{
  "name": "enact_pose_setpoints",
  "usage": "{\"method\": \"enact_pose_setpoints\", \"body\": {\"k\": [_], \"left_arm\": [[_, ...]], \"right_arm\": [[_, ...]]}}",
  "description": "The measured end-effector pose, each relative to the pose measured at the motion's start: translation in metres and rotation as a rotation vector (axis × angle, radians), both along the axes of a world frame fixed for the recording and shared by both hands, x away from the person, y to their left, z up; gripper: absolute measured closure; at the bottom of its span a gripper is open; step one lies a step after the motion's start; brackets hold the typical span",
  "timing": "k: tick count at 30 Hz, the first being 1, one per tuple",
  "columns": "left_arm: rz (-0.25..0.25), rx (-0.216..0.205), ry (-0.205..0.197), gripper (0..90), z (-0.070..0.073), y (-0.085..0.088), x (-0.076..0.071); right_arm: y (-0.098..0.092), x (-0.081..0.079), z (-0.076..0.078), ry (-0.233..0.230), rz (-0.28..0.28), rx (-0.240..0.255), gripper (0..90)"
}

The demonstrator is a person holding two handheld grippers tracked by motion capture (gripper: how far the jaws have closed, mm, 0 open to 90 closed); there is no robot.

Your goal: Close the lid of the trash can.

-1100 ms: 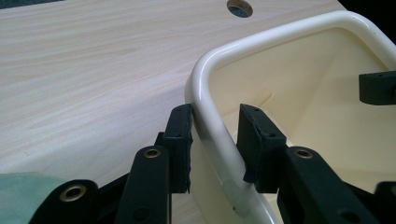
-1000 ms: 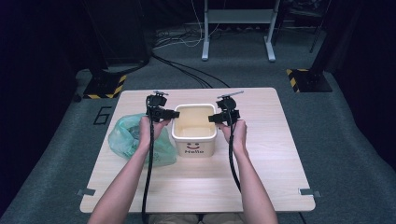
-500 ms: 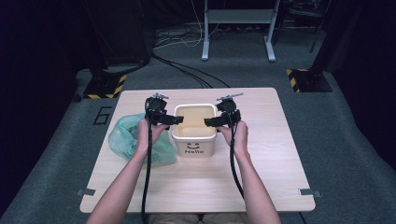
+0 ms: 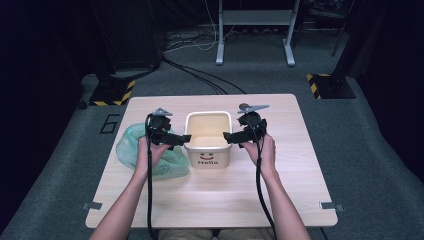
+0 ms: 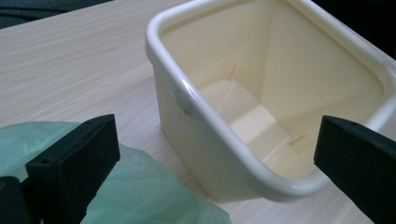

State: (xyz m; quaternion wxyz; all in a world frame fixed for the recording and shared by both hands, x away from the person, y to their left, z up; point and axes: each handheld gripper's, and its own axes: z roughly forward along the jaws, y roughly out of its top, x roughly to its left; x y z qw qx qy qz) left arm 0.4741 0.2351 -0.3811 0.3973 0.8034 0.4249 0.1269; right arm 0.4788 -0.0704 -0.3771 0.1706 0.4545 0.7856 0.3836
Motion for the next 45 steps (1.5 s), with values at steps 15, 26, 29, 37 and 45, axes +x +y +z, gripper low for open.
{"method": "enact_pose_setpoints", "body": {"k": [15,26,29,37,45], "left_arm": [[-0.036,0.002,-0.057,0.0,-0.013,0.007,-0.046],[-0.107,0.007,-0.112,0.0,-0.030,-0.003,-0.075],[-0.119,0.020,-0.122,0.0,-0.034,-0.004,-0.082],[-0.140,-0.002,-0.131,0.0,-0.049,-0.002,-0.099],[-0.168,0.010,-0.116,0.0,-0.073,-0.005,-0.110]], "right_arm": [[-0.014,-0.046,-0.002,-0.078,0.014,-0.027,0.0],[-0.019,-0.078,-0.016,-0.109,0.012,-0.062,0.0],[-0.020,-0.084,-0.021,-0.113,0.010,-0.053,0.0],[-0.026,-0.100,-0.038,-0.118,-0.006,-0.076,0.0],[-0.039,-0.111,-0.058,-0.105,-0.047,-0.081,0.0]]}}
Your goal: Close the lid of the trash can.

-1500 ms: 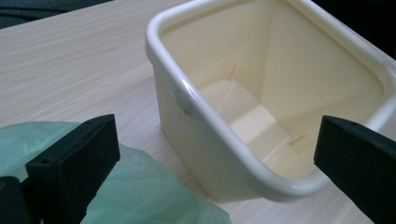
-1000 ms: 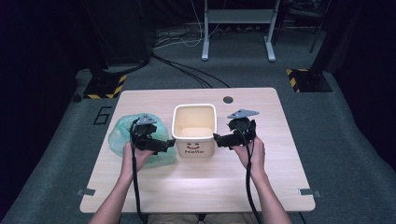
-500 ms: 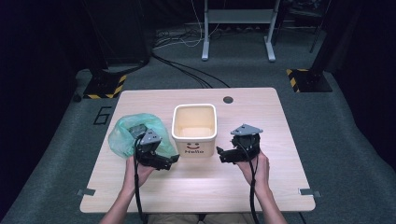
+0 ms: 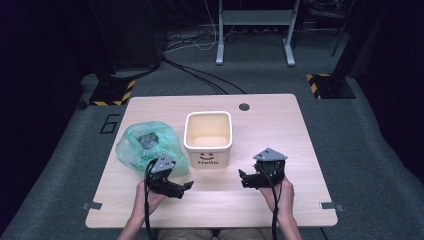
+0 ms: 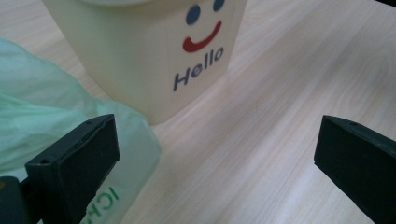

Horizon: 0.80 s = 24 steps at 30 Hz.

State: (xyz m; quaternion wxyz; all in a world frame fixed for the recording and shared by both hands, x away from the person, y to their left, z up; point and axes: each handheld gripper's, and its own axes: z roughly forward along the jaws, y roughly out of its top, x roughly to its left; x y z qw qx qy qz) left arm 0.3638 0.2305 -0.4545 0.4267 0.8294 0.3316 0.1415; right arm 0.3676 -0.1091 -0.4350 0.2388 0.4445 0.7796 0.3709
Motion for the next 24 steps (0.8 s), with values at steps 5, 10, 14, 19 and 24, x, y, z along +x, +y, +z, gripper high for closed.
{"method": "enact_pose_setpoints", "body": {"k": [5,10,14,19,24], "left_arm": [[-0.014,0.023,0.027,0.0,-0.015,-0.001,-0.003],[-0.013,0.024,0.037,0.0,-0.026,0.002,-0.005],[-0.010,0.039,0.051,0.0,-0.036,0.005,-0.007],[0.000,0.045,0.059,0.0,-0.047,0.011,-0.011],[0.020,0.041,0.065,0.0,-0.055,0.023,-0.015]], "right_arm": [[-0.005,-0.003,-0.015,0.021,-0.021,-0.007,0.0],[-0.010,-0.006,-0.029,0.035,-0.047,-0.010,0.0],[-0.014,-0.007,-0.036,0.044,-0.064,-0.016,0.0],[-0.022,-0.008,-0.045,0.057,-0.094,-0.030,0.0],[-0.033,-0.009,-0.052,0.058,-0.121,-0.022,0.0]]}}
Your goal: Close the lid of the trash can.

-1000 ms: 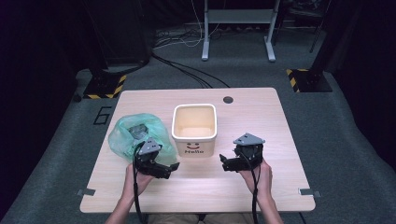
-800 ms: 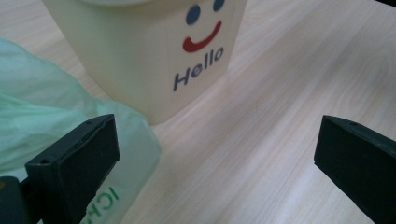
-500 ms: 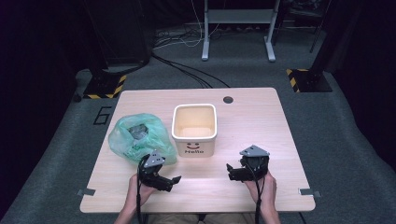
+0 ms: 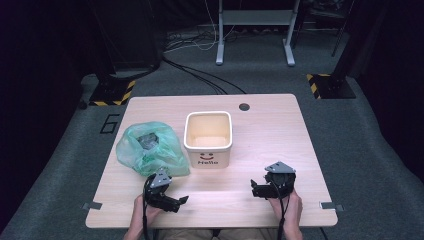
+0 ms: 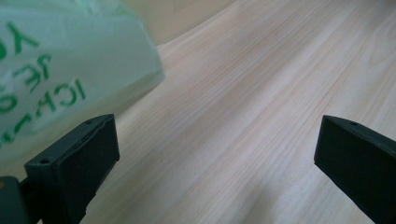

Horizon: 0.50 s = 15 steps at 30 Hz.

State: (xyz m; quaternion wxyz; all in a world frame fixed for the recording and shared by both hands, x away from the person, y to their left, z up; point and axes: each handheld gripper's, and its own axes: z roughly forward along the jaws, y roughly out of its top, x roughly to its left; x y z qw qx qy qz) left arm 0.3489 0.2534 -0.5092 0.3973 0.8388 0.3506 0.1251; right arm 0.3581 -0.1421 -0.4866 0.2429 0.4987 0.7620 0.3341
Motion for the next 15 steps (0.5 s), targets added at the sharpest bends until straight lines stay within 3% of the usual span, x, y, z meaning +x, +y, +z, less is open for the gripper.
{"method": "enact_pose_setpoints", "body": {"k": [15], "left_arm": [[0.162,-0.034,0.057,0.0,-0.020,0.049,-0.002]], "right_arm": [[-0.043,0.006,-0.026,0.034,-0.154,-0.031,0.0]]}}
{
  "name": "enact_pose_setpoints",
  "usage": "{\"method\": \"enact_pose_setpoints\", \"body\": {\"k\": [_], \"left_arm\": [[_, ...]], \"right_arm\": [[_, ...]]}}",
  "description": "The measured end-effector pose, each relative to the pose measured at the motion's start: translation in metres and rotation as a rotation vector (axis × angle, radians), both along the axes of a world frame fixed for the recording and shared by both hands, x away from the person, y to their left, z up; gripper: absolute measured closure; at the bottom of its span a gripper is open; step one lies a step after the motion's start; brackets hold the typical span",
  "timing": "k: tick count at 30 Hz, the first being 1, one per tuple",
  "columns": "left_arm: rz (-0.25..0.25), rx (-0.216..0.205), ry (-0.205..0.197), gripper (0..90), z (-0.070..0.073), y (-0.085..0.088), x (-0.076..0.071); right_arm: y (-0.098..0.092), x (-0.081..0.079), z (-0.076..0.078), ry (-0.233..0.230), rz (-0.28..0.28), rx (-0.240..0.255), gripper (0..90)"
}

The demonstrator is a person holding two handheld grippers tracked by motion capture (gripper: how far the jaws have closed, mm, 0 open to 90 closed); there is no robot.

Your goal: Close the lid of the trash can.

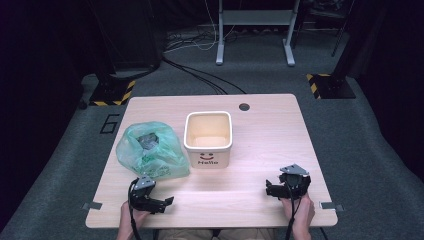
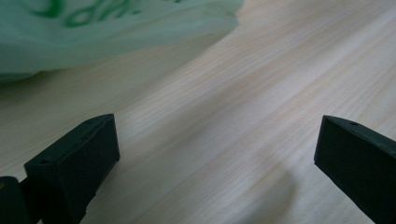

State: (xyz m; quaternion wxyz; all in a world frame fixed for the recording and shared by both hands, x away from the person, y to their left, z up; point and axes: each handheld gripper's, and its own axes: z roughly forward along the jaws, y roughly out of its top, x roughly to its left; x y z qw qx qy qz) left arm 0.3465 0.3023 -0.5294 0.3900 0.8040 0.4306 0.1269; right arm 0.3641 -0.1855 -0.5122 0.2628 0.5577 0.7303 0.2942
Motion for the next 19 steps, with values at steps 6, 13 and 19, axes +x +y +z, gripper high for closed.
{"method": "enact_pose_setpoints", "body": {"k": [6,13,19], "left_arm": [[0.034,0.020,-0.010,0.0,-0.001,0.013,0.005],[0.075,0.032,-0.012,0.0,-0.001,0.017,0.008],[0.122,0.127,-0.034,0.7,-0.002,0.005,0.009]], "right_arm": [[-0.014,0.003,-0.008,0.027,-0.029,0.009,0.0],[-0.024,0.003,-0.015,0.037,-0.041,0.031,0.0],[-0.020,0.003,-0.018,0.020,-0.064,0.051,0.0]]}}
